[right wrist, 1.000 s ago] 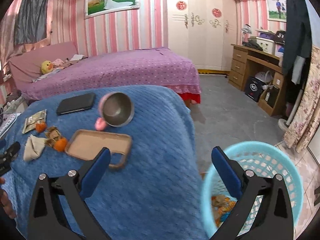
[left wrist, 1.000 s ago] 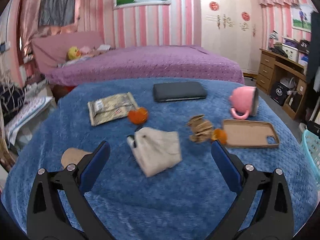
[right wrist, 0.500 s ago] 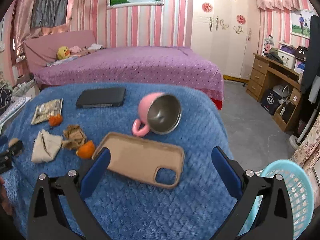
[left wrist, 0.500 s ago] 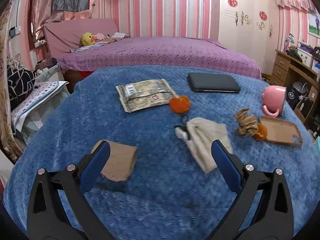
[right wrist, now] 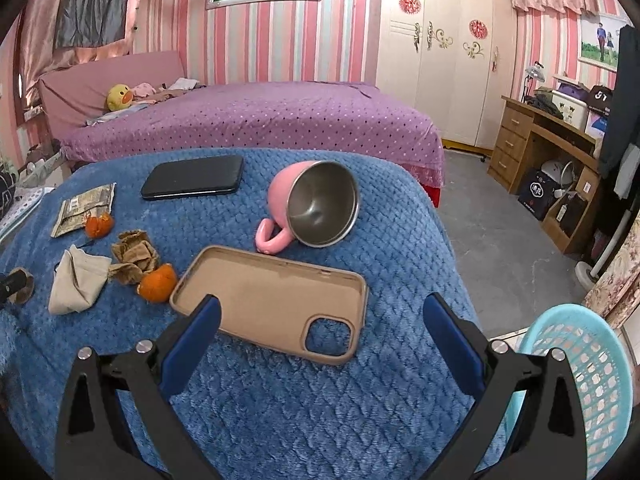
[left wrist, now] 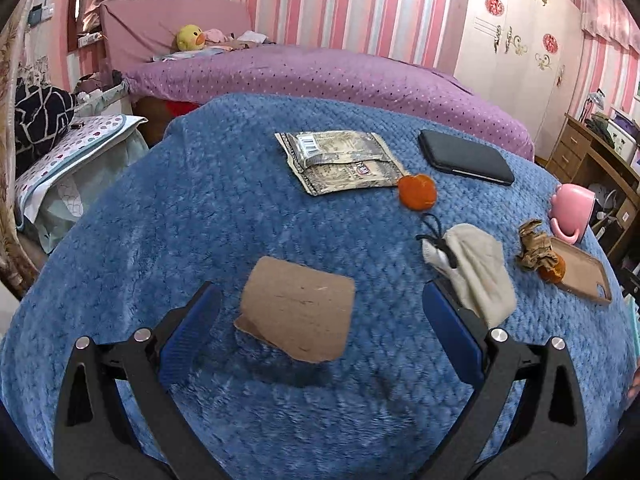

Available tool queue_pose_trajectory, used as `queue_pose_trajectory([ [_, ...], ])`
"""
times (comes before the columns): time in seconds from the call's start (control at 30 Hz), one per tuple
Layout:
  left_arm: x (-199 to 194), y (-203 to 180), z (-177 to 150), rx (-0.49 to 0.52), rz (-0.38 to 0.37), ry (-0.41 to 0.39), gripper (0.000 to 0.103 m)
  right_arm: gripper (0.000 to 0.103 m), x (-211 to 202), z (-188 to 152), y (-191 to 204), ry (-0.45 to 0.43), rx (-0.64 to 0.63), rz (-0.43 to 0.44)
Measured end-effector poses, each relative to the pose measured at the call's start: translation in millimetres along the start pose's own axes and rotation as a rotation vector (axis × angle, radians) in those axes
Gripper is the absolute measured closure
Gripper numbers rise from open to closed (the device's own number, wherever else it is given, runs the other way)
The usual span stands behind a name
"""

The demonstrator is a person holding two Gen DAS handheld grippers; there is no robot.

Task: Collect trash
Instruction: 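Grasp the flat brown cardboard with the left tool while the right tool grasps crumpled brown paper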

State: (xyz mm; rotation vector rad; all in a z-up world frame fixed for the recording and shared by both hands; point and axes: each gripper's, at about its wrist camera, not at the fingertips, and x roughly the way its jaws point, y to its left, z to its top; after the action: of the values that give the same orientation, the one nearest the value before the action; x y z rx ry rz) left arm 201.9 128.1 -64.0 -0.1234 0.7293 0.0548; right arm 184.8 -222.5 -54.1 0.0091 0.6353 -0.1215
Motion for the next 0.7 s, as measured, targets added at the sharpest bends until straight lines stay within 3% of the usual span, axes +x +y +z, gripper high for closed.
queue_pose_trajectory([
  [0.13,3,4,2,0.05,0.038,-0.003,0.006,0.004,3,1,5,0.001,-0.011,0.008],
  [0.23,13,14,3,0.009,-0.006,0.046,0.008,0.005,7,1,14,0.007,-0.037,0.023],
  [0.27,17,17,3,-0.005,-0.017,0.062,0.011,0.005,7,0,16,0.008,-0.043,0.029],
  [0.37,24,20,2,-0.029,-0.053,0.097,0.032,0.004,10,-1,23,0.012,-0.059,0.043],
  [0.43,24,18,2,-0.023,-0.055,0.09,0.043,0.005,10,-1,27,0.015,-0.065,0.048],
  [0.5,21,13,1,0.003,-0.058,0.077,0.047,0.005,11,-2,31,0.018,-0.069,0.054],
  [0.7,8,-4,1,0.062,0.0,0.005,0.048,0.005,14,-4,52,0.018,-0.079,0.104],
])
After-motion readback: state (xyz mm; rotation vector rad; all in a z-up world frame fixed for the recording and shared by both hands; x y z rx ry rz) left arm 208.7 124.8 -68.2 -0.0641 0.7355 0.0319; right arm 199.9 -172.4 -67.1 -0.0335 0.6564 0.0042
